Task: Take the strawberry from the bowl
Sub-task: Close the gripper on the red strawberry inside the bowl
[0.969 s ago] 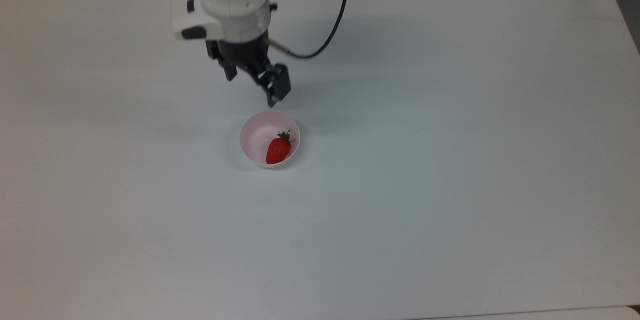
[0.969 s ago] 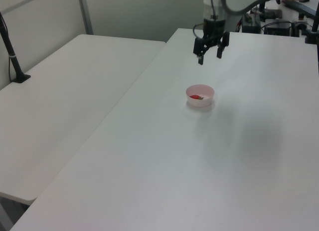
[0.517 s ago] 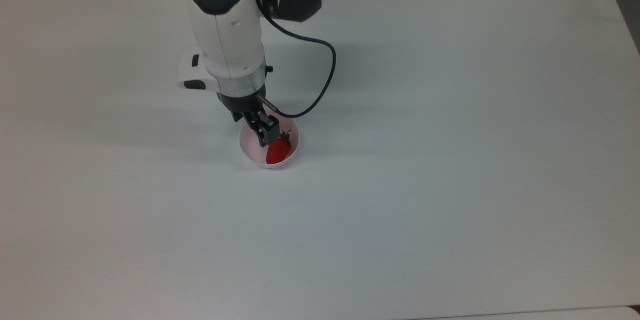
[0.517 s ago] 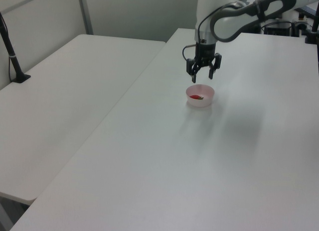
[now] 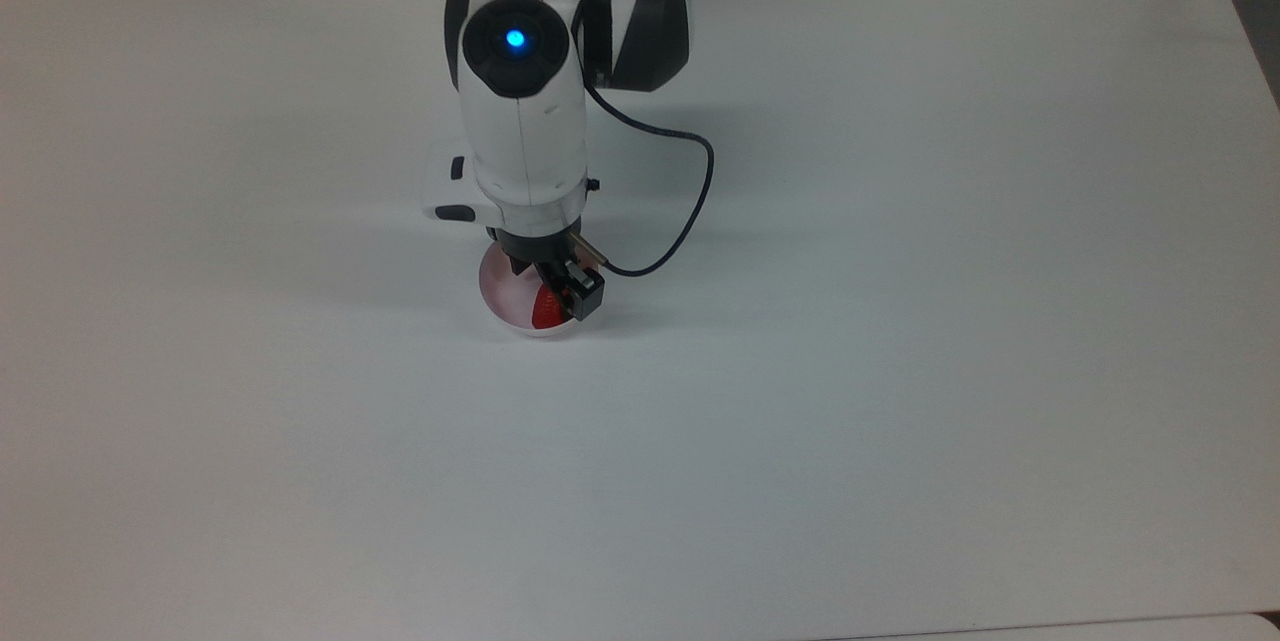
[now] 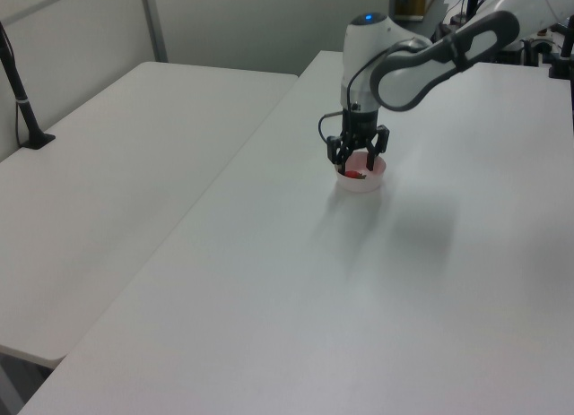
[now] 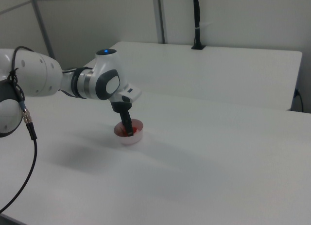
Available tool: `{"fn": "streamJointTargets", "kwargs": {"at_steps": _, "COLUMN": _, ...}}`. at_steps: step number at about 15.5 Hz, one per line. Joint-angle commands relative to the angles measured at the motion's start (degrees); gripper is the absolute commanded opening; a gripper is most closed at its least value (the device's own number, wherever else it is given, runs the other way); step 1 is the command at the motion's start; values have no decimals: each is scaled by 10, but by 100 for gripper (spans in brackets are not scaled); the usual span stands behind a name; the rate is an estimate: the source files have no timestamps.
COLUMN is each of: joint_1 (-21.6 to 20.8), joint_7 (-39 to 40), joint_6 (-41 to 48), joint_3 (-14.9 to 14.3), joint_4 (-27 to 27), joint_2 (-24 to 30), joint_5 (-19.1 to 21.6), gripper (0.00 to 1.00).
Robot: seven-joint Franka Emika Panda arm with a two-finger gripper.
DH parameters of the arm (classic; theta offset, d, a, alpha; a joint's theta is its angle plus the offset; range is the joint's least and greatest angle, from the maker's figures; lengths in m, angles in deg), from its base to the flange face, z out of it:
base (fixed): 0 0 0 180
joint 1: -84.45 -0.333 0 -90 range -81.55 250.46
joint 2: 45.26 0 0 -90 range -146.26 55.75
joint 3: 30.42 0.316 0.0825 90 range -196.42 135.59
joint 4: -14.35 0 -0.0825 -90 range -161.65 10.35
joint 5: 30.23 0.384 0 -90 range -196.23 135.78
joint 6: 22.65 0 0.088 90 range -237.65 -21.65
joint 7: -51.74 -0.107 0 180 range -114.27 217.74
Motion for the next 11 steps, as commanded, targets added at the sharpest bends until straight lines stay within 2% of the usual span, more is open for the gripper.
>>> {"fn": "streamJointTargets", "kwargs": {"at_steps": 1, "joint_1": -3, "joint_7": -18, "joint_6": -16, "joint_3": -3, "joint_4": -12, "joint_2": 3, "joint_5": -13, "gripper": 65}}
{"fn": "streamJointTargets", "kwargs": {"at_steps": 3, "joint_1": -1, "joint_7": -15, "joint_6": -15, "joint_3": -2, "joint_4": -14, "joint_2": 3, "joint_5": -13, "gripper": 41}}
{"fn": "streamJointTargets", "kwargs": {"at_steps": 5, "joint_1": 2, "joint_7": -3, "joint_6": -10, "joint_3": -2, "joint_4": -14, "joint_2": 10, "joint_5": -13, "gripper": 26}}
{"fn": "streamJointTargets", "kwargs": {"at_steps": 7, "joint_1": 8, "joint_7": 14, "joint_6": 1, "joint_3": -2, "joint_4": -14, "joint_2": 28, "joint_5": -11, "gripper": 25}}
{"fn": "streamJointTargets", "kwargs": {"at_steps": 11, "joint_1": 22, "joint_7": 70, "joint_6": 81, "joint_3": 0, "joint_4": -1, "joint_2": 67, "joint_5": -2, "gripper": 25}}
